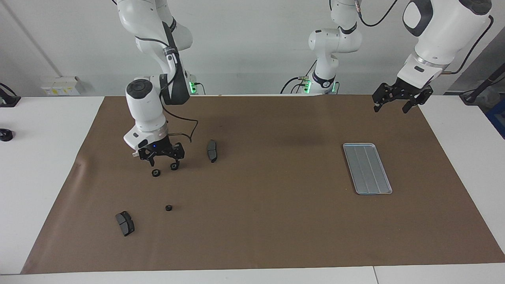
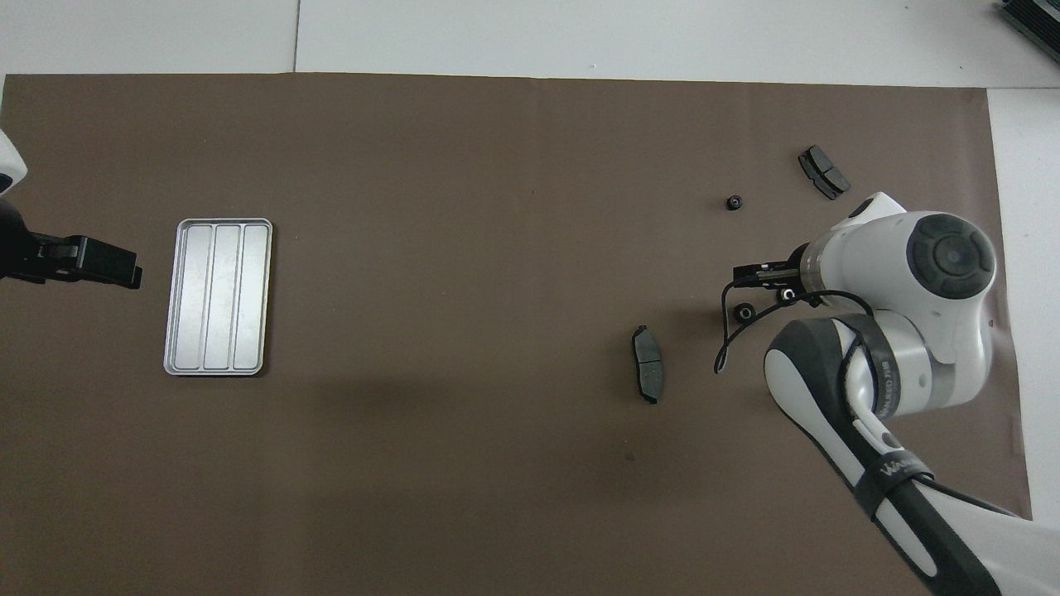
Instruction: Place bearing gear from tray to pile
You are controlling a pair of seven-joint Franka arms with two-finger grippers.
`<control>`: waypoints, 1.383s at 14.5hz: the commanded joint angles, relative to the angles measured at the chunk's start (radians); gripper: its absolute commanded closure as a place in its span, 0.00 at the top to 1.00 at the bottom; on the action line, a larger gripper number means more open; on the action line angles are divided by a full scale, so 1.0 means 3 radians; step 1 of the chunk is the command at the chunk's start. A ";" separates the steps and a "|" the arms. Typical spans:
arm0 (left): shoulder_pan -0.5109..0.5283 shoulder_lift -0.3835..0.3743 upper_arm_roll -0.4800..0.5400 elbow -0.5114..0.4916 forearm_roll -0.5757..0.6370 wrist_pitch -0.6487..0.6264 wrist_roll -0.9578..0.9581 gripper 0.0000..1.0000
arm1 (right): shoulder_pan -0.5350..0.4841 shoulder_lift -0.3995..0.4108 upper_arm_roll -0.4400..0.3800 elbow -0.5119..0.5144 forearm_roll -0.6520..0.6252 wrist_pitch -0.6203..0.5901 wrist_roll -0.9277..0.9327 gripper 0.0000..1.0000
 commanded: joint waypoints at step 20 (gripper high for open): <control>0.0029 -0.0099 -0.0021 -0.0101 0.0037 0.0015 -0.0012 1.00 | -0.0496 -0.0569 0.0034 0.1306 0.0209 -0.2317 -0.0029 1.00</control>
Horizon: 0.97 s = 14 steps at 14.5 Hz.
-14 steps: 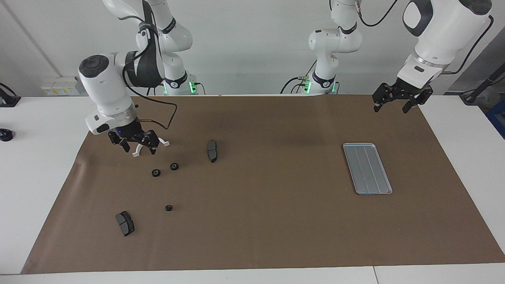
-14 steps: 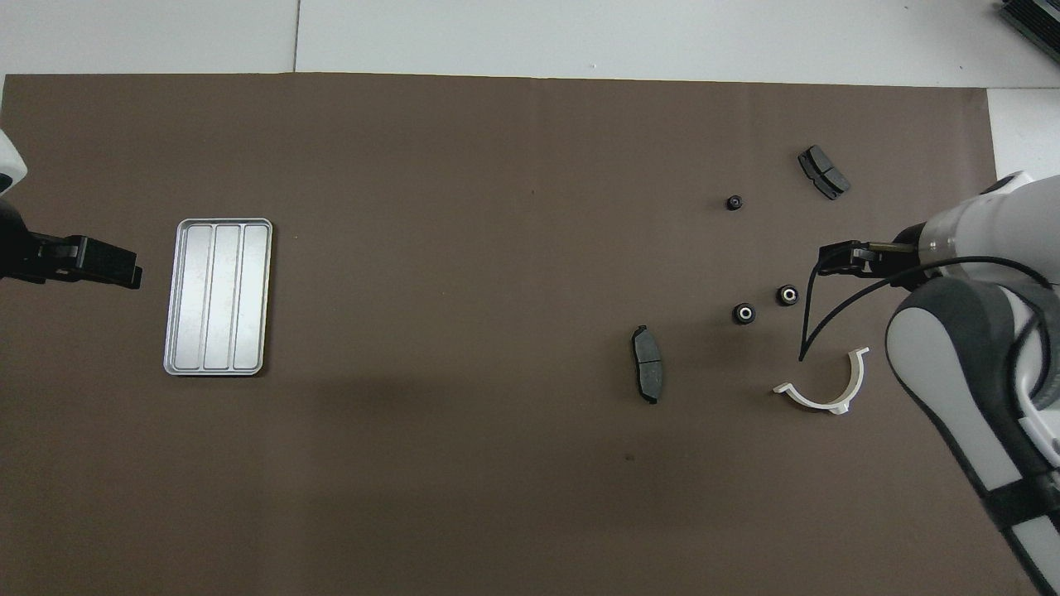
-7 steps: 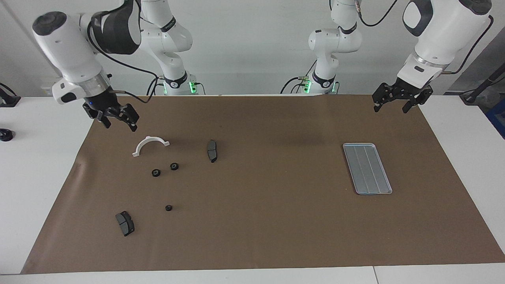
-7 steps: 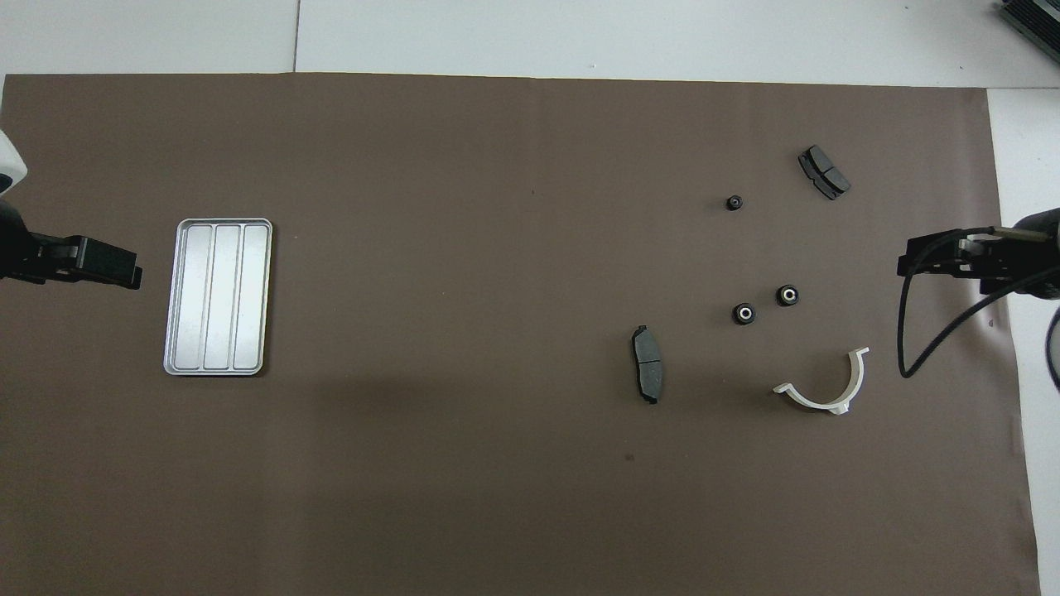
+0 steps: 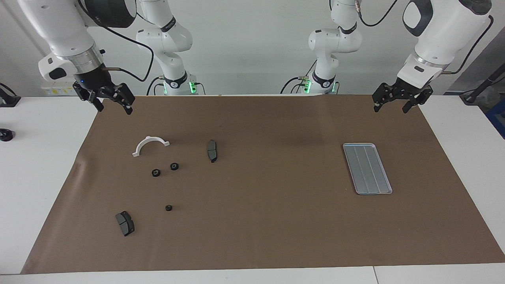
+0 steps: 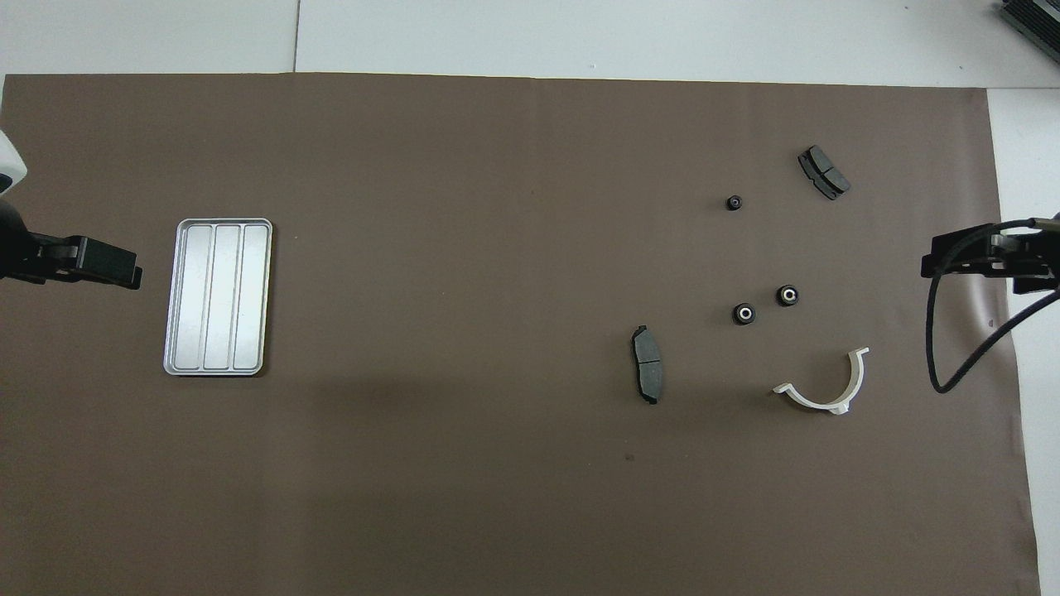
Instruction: Place bearing gear from tray to pile
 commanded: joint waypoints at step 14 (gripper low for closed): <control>0.0029 -0.0099 -0.0021 -0.0101 0.0037 0.0015 -0.0012 1.00 | -0.0057 -0.0003 0.0103 0.0043 -0.0118 -0.0094 -0.0082 1.00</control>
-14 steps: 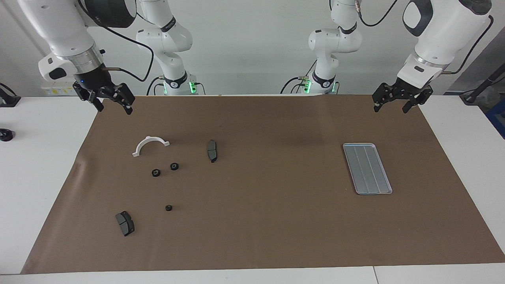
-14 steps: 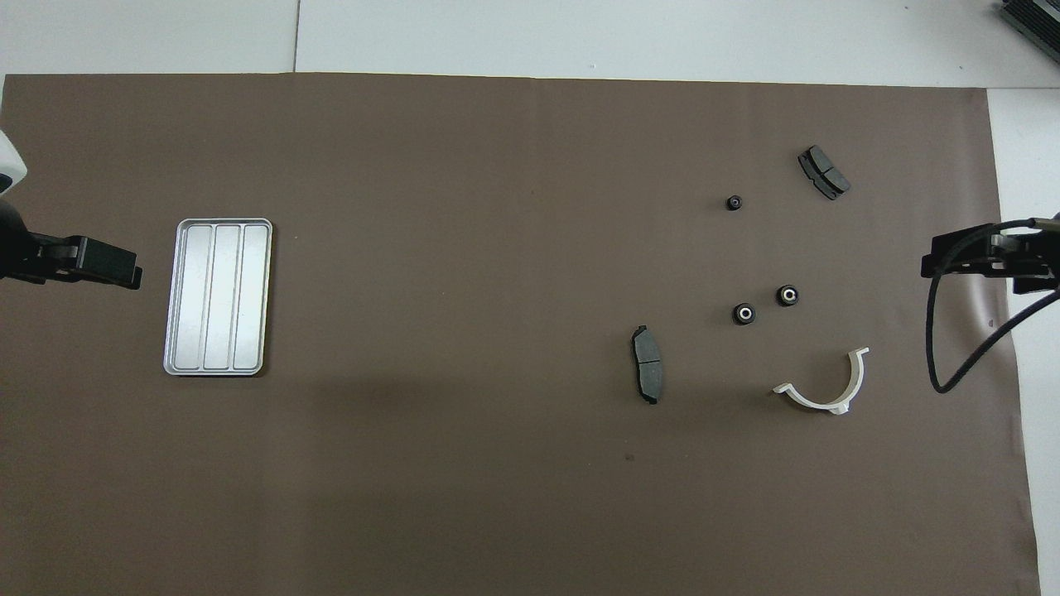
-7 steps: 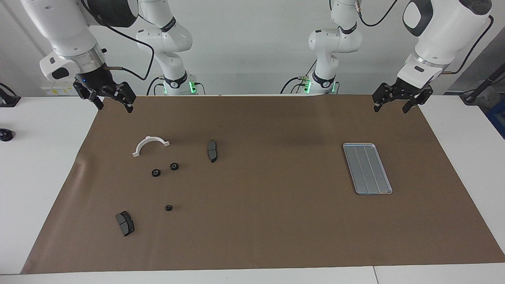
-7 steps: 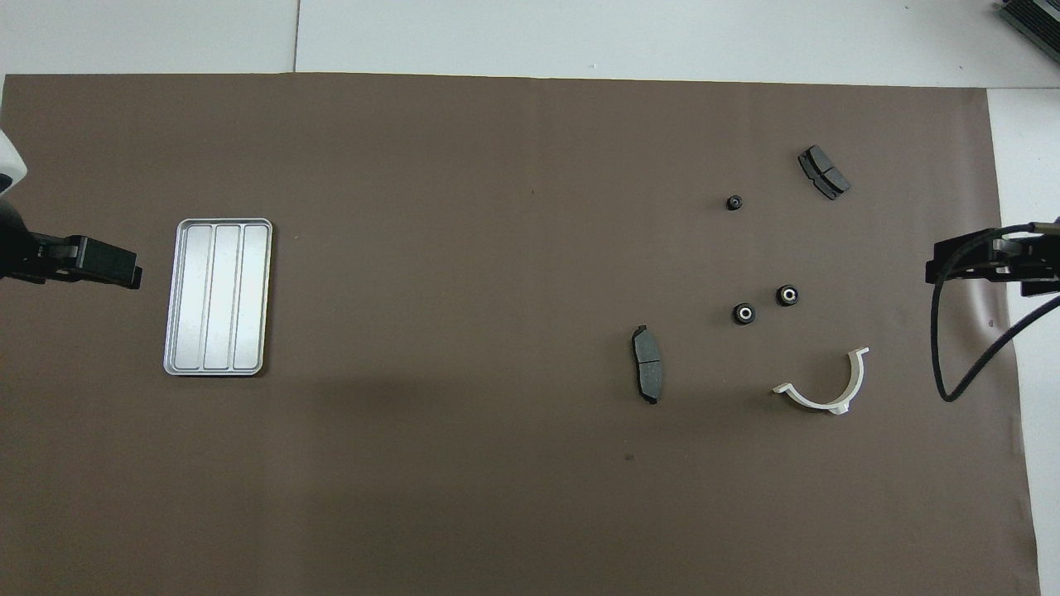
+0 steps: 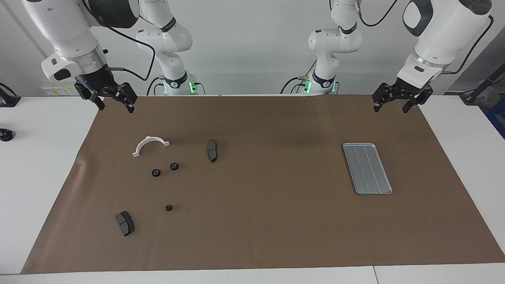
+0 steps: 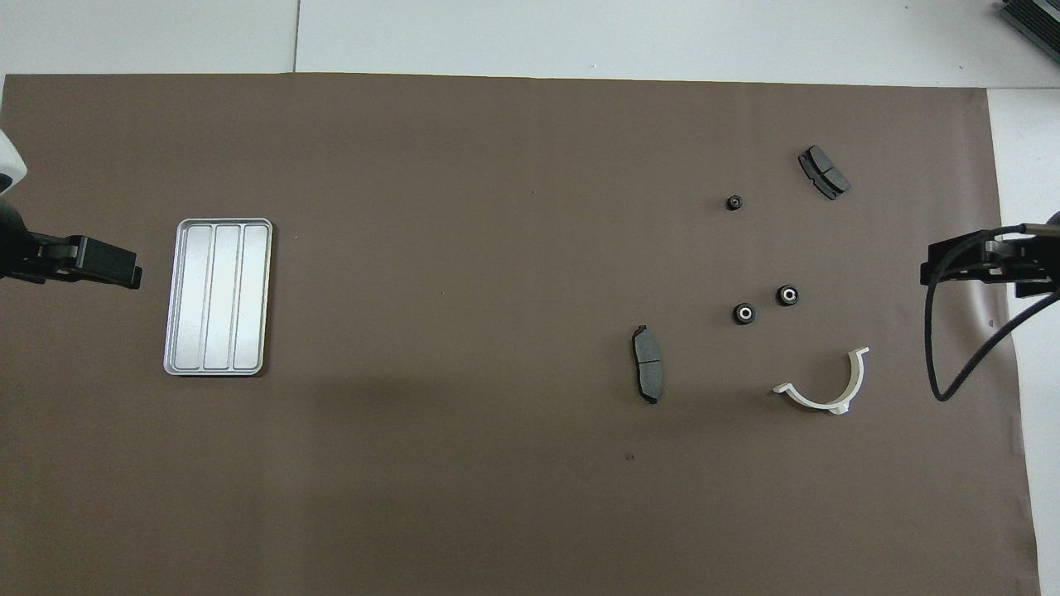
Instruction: Place bearing gear from tray to pile
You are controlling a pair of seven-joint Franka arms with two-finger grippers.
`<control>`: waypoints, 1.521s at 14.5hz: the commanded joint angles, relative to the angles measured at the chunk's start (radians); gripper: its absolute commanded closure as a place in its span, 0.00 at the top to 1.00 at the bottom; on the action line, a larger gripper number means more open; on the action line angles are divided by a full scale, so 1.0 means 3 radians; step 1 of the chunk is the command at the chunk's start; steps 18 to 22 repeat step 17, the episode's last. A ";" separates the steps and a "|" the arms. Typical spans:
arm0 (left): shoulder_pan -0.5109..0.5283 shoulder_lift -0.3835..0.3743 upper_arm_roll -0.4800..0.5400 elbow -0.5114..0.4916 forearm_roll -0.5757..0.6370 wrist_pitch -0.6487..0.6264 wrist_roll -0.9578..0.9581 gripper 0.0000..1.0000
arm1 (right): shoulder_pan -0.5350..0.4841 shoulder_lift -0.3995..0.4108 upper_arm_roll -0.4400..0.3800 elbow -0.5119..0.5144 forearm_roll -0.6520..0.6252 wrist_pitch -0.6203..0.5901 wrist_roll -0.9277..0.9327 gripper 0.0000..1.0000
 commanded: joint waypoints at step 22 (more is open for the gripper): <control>0.0029 -0.0099 -0.0021 -0.0101 0.0037 0.0015 -0.0012 1.00 | -0.0077 -0.0022 0.0204 -0.0025 -0.0063 -0.0016 -0.0036 1.00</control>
